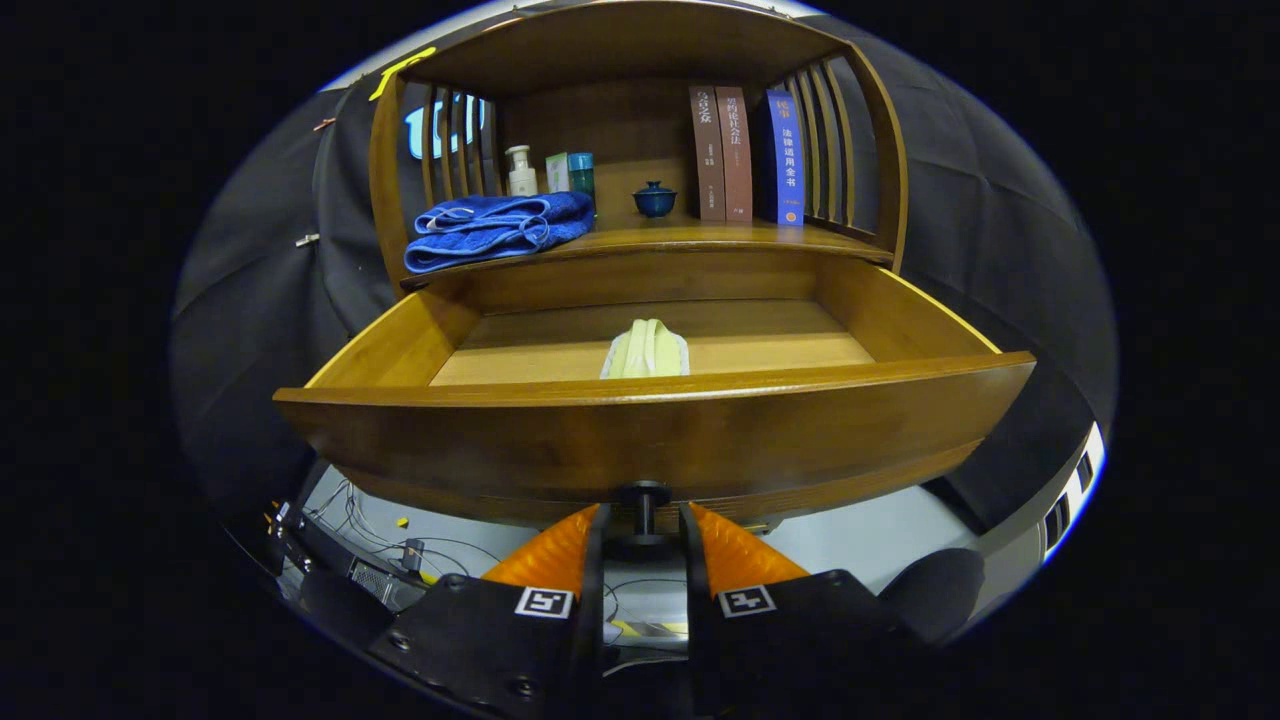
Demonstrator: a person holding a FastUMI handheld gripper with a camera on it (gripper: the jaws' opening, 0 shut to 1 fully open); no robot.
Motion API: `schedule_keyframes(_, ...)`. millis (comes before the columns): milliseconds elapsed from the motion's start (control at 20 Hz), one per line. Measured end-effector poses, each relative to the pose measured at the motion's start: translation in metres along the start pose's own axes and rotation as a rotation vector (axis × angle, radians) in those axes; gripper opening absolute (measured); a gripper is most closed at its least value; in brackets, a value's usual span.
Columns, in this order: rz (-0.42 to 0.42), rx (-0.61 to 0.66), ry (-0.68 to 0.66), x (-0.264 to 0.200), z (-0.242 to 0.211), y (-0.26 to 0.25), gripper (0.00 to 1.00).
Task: Pull open the drawer, take out the items inside it, and place them on the countertop above the cabinet.
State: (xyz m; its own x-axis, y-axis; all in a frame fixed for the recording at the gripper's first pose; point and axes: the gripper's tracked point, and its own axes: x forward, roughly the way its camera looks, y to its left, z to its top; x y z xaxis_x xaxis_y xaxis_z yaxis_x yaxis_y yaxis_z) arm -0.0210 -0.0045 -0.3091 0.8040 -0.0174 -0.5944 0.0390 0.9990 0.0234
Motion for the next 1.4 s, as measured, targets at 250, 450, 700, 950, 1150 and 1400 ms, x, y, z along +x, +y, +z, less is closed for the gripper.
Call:
schedule_keyframes(250,0.002,-0.014,0.018,0.002,-0.001,0.0,0.41)
schedule_keyframes(450,0.008,-0.025,-0.027,-0.018,0.012,0.001,0.71)
schedule_keyframes(700,0.006,0.005,-0.127,-0.057,0.056,0.006,0.98)
schedule_keyframes(950,0.041,0.002,-0.225,-0.053,0.134,0.021,1.0)
schedule_keyframes(1150,0.049,-0.014,-0.172,-0.01,0.167,0.028,0.99)
schedule_keyframes(1400,0.024,0.036,0.012,0.056,0.171,0.02,0.99)
